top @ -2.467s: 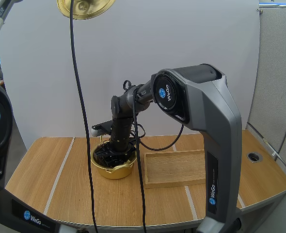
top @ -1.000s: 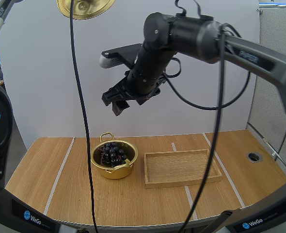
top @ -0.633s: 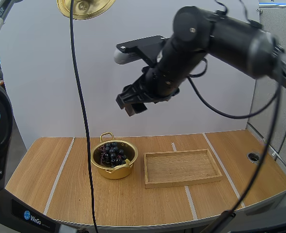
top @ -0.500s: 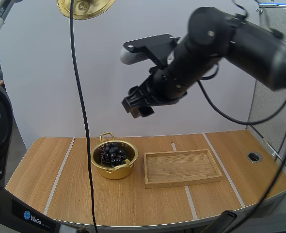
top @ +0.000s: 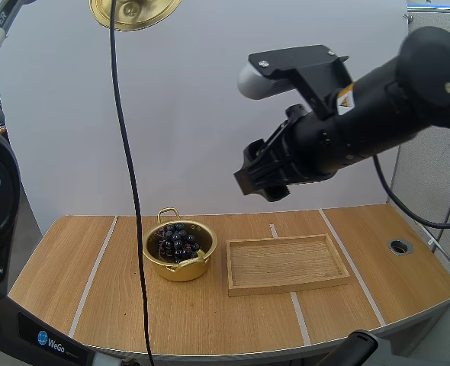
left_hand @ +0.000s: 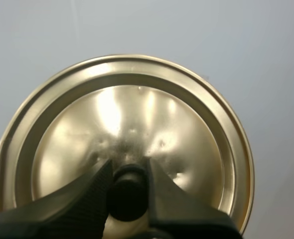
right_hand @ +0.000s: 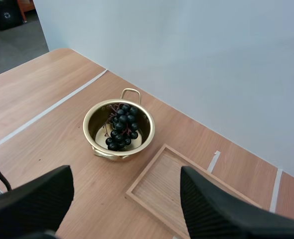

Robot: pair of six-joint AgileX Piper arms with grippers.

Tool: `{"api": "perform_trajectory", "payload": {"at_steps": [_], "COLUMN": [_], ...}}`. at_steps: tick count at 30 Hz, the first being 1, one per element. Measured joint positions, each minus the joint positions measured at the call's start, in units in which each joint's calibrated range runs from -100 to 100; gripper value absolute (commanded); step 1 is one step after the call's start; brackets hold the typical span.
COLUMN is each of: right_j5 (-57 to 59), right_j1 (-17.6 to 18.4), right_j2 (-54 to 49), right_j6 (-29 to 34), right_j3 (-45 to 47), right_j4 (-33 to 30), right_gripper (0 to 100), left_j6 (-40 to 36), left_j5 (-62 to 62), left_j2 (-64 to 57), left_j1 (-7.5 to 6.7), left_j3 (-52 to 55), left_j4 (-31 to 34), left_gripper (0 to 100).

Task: Open the pot, put the grape inside, and close it

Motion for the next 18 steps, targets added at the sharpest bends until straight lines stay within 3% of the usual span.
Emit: {"api": "perform_trajectory", "payload": {"at_steps": [6,7,8,10,13,14,18], "right_j5": [0.2,0.1,0.1,0.1,0.3,0.3,0.6], "right_j1": [0.0,0.0,0.0,0.0,0.0,0.0,0.0], "right_j2": [-3.4,-4.1,-4.7,-5.6,-9.0,-10.0,-12.9], "right_j6": [0.3,0.4,0.4,0.4,0.7,0.9,2.2], "right_j3": [0.0,0.0,0.0,0.1,1.9,2.8,6.6], "right_j4": [-1.1,-1.1,-1.1,-1.2,-1.2,-1.0,-0.7], "right_gripper": [100,96,90,62,8,0,0], "left_j6": [0.0,0.0,0.0,0.0,0.0,0.0,0.0], "left_j5": [0.0,0.0,0.0,0.0,0.0,0.0,0.0], "left_j2": [0.0,0.0,0.0,0.0,0.0,0.0,0.0], "left_j1": [0.0,0.0,0.0,0.0,0.0,0.0,0.0], "left_j3": [0.0,0.0,0.0,0.0,0.0,0.0,0.0], "left_j4": [0.0,0.0,0.0,0.0,0.0,0.0,0.0], "left_gripper": [0,0,0,0,0,0,0]}}
